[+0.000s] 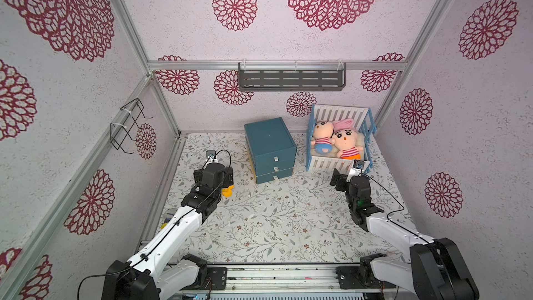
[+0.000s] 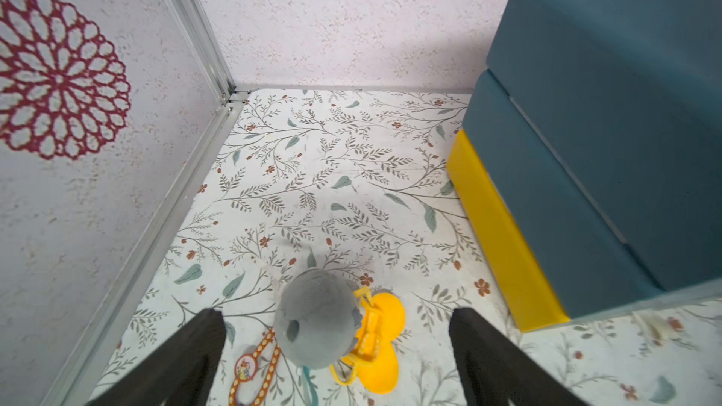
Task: Place the transparent tape into the drawer according to color
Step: Reset both arms
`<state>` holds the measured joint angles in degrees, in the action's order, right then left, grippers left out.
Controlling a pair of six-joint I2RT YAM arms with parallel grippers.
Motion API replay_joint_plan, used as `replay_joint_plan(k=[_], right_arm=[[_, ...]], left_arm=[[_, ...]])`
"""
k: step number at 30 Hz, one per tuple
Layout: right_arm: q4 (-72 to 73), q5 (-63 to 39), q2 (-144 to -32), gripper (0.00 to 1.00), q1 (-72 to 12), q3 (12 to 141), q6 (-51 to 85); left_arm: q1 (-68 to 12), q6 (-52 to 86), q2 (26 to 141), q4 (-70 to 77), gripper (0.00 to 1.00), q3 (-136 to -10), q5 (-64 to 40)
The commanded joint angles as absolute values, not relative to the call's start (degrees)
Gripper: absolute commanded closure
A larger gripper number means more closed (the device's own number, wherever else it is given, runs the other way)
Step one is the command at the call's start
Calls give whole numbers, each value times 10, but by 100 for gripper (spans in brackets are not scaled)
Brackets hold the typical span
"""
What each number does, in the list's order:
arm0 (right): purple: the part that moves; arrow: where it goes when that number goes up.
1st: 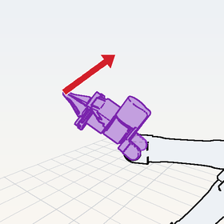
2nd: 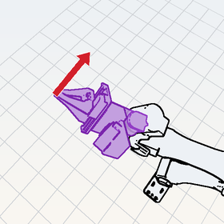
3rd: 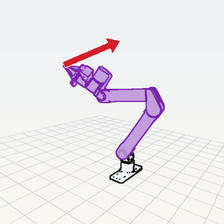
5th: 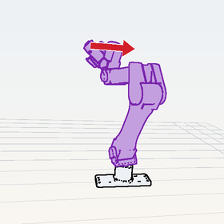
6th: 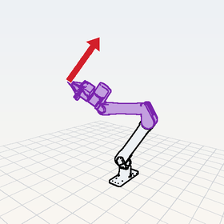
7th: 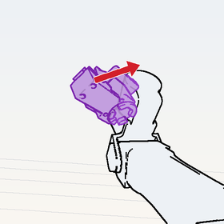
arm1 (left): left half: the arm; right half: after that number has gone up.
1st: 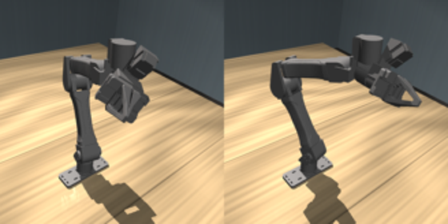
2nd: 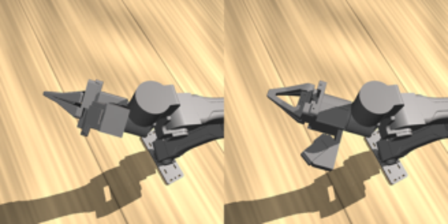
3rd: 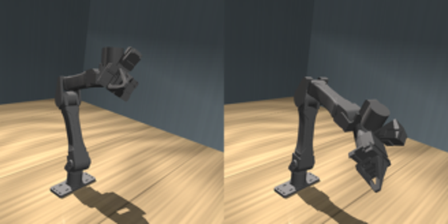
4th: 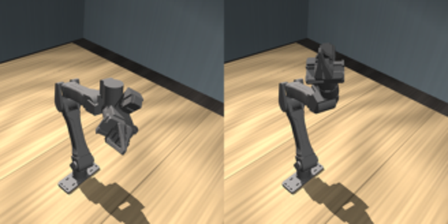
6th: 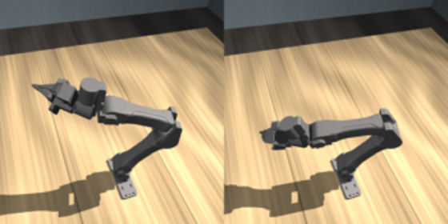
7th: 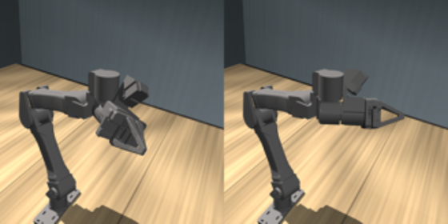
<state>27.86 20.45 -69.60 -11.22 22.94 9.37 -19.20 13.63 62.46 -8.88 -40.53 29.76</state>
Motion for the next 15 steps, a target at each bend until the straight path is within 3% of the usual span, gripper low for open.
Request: replay_joint_plan(k=[1,6,15], right_arm=[[409,253,-720,1,-97,206,71],[573,266,-747,1,-88,156,29],[699,239,-833,1,-78,141,3]], left_arm=[[-156,76,613,39,3,-366,307],[-85,45,637,142,3,-321,262],[-20,18,790,342,3,-282,206]])
